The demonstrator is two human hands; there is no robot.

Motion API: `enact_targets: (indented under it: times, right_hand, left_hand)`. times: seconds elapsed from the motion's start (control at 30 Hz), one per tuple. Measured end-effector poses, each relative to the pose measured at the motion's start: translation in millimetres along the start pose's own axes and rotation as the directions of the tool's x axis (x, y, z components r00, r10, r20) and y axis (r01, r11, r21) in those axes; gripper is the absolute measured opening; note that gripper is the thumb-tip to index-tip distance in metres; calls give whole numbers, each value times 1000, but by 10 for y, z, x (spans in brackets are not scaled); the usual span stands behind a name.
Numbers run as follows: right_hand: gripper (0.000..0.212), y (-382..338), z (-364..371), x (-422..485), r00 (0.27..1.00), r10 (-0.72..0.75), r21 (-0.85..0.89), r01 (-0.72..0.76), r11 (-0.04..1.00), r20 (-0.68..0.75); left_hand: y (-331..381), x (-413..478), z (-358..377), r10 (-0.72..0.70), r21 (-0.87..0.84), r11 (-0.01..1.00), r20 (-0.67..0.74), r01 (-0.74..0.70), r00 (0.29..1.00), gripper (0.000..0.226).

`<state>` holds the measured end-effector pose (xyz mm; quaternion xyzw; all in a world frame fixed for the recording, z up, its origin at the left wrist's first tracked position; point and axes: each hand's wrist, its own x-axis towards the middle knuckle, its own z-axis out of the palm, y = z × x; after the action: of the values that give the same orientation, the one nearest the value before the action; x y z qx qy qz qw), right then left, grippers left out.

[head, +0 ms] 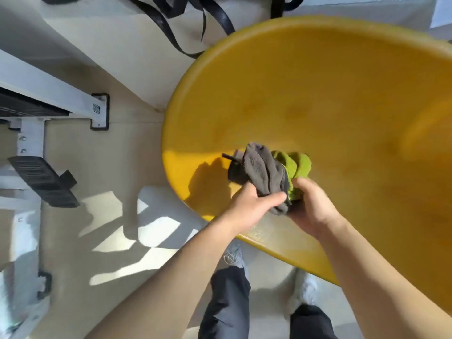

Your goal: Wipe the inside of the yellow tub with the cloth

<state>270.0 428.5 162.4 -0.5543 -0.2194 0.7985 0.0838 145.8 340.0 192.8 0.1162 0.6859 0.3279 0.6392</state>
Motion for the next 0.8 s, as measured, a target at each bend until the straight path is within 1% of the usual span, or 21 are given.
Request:
enact_targets:
  times: [0.03, 0.07, 0.1, 0.13, 0.17, 0.2, 0.23, 0.27, 0.3, 0.33, 0.37, 0.4, 0.43, 0.47, 0.5, 0.53, 0.57, 0.6, 0.63, 0.7, 0.8]
  right_hand:
    - [36, -46, 108, 89, 991, -93, -35, 90, 995, -96]
    - [33, -120, 201, 177, 966, -186, -61, 178, 982, -179]
    - [32, -214, 284, 266, 936, -264, -82, 252, 964, -235]
    - [32, -308, 357, 345, 908, -327, -107, 310, 945, -263]
    - [32, -396, 439, 414, 894, -368, -130, 345, 930, -257]
    - [31, -467, 523, 497, 890, -398, -161, 369, 915, -221]
    - [28, -521, 636, 591, 887, -426, -193, 393, 899, -177]
    - [24, -546, 754, 706, 878, -459, -206, 428, 880, -135]
    - [21, -537, 900, 862, 871, -478, -199, 451, 870, -117]
    - [17, -505, 1089, 1017, 858, -501, -169, 480, 861, -116]
    - [14, -442, 1295, 1165, 835, -537, -192, 512, 837, -117]
    - [16, -324, 1469, 1348, 810, -577, -242, 541, 806, -110]
    - [30, -169, 1631, 1491, 782, -621, -388, 555, 736, -61]
    - [45, 10, 1742, 1597, 756, -655, -545, 540, 641, -21]
    - [53, 170, 1776, 1704, 674, -738, -687, 539, 487, 6]
    - [56, 280, 1763, 1784, 600, -799, -746, 550, 376, 40]
    - [58, 362, 1710, 1861, 556, -829, -750, 575, 326, 66]
    - [59, 425, 1655, 1916, 531, -844, -737, 602, 308, 81]
    - [60, 509, 1612, 1977, 518, -850, -712, 633, 303, 98]
    - [64, 760, 1570, 1899, 536, -827, -677, 674, 296, 171]
    - [64, 1207, 1577, 1485, 588, -711, -661, 713, 232, 385]
  left_hand:
    - [-15, 9, -126, 59, 141, 989, -131, -40, 990, 32]
    - [-18, -1, -262, 175, 242, 965, -285, -106, 942, 28]
    - [-30, -12, -422, 320, 325, 928, -434, -185, 842, 25]
    - [-54, -13, -600, 453, 419, 877, -553, -236, 700, 25]
    - [-77, 2, -793, 554, 521, 821, -626, -234, 550, 27]
    - [-125, 65, -987, 601, 586, 789, -679, -183, 422, 30]
    - [-123, 113, -1163, 605, 600, 789, -725, -129, 329, 34]
    - [-138, 191, -1324, 587, 581, 806, -763, -112, 269, 38]
    - [-154, 280, -1465, 562, 543, 827, -789, -144, 247, 41]
    - [-168, 387, -1573, 524, 481, 851, -810, -213, 265, 43]
    - [-179, 506, -1635, 484, 413, 870, -818, -268, 312, 45]
    - [-202, 622, -1665, 460, 371, 882, -812, -290, 359, 47]
    - [-226, 721, -1664, 450, 360, 888, -809, -286, 378, 52]
    - [-265, 802, -1652, 452, 366, 886, -816, -284, 359, 55]
    - [-297, 856, -1629, 463, 380, 879, -826, -289, 322, 53]
    - [-314, 893, -1598, 465, 378, 871, -840, -313, 279, 47]
    - [-317, 908, -1569, 453, 359, 870, -853, -338, 260, 38]
    - [-321, 917, -1560, 439, 343, 874, -861, -345, 257, 34]
    - [-312, 919, -1552, 430, 338, 881, -865, -332, 259, 33]
    - [-312, 922, -1538, 422, 352, 892, -872, -283, 248, 33]
    - [-273, 897, -1488, 366, 312, 920, -900, -237, 237, 32]
